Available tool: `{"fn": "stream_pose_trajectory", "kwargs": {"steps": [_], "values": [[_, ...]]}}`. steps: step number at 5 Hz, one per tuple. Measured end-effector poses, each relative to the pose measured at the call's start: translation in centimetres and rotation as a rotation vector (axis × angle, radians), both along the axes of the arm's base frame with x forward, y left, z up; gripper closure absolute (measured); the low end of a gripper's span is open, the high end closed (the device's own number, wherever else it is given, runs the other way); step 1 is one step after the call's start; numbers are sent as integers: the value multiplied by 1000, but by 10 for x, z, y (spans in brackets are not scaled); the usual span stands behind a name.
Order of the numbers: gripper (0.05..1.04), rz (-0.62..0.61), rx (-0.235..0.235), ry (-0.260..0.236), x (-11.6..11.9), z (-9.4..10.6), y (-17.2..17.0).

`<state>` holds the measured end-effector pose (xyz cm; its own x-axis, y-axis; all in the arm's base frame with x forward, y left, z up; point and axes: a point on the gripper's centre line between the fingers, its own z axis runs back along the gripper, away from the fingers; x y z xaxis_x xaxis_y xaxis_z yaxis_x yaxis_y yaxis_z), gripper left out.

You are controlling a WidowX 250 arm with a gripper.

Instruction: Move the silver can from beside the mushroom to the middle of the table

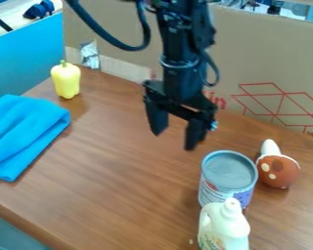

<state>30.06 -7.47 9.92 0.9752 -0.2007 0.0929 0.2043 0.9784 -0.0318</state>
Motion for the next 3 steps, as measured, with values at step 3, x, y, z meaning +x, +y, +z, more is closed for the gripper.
{"fn": "stream_pose_trajectory", "kwargs": {"steps": [3], "values": [[82,-40,17,-40,-3,17,-46]]}}
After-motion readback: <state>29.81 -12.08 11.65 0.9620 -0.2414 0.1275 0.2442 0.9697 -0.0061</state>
